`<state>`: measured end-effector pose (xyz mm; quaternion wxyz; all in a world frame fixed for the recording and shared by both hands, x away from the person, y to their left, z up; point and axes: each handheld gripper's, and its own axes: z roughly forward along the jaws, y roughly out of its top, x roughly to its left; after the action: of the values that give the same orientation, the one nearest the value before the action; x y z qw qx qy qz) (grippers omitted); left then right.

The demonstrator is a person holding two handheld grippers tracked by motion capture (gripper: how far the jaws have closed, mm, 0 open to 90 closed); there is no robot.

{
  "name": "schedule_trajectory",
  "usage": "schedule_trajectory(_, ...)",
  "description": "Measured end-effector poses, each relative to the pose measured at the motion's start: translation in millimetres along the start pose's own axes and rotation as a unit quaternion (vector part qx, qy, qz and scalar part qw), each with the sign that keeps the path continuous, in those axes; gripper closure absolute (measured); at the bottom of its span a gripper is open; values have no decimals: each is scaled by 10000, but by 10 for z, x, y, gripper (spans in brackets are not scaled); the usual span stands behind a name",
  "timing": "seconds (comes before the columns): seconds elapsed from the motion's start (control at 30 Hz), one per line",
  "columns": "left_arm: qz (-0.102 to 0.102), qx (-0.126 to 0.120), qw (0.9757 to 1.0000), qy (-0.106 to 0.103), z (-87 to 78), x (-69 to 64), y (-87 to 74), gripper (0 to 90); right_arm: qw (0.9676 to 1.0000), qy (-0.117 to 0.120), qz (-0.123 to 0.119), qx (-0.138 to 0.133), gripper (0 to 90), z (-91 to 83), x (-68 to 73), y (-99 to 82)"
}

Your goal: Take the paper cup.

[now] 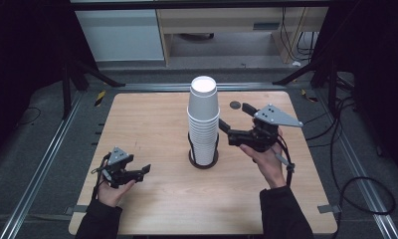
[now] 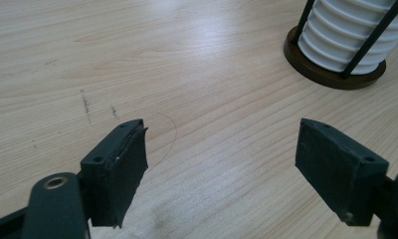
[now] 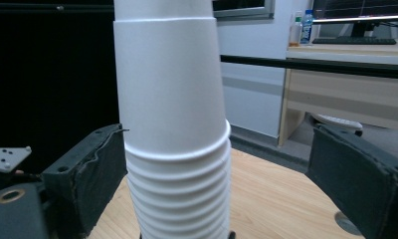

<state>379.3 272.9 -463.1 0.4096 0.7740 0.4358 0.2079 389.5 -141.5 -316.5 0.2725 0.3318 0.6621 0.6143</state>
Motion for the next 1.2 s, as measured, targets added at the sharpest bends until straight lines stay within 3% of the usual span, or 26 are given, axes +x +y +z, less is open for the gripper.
schedule_trajectory(0.3, 23, 63, 10000, -51, 22, -12, -5, 190, 9999, 138, 8, 42, 78, 273, 93, 71)
schedule_trajectory(0.53, 20, 60, 10000, -54, 31, -18, -7, 188, 9997, 154, -140, 139, 74, 472, 172, 56)
schedule_trajectory(0.7, 25, 80, 9999, -77, 41, -29, -8, 187, 9996, 168, -119, 182, 76, 604, 197, 32)
schedule_trajectory(1.2, 18, 137, 9998, -107, 60, -24, -15, 183, 9995, 238, -62, 197, 72, 803, 236, 45)
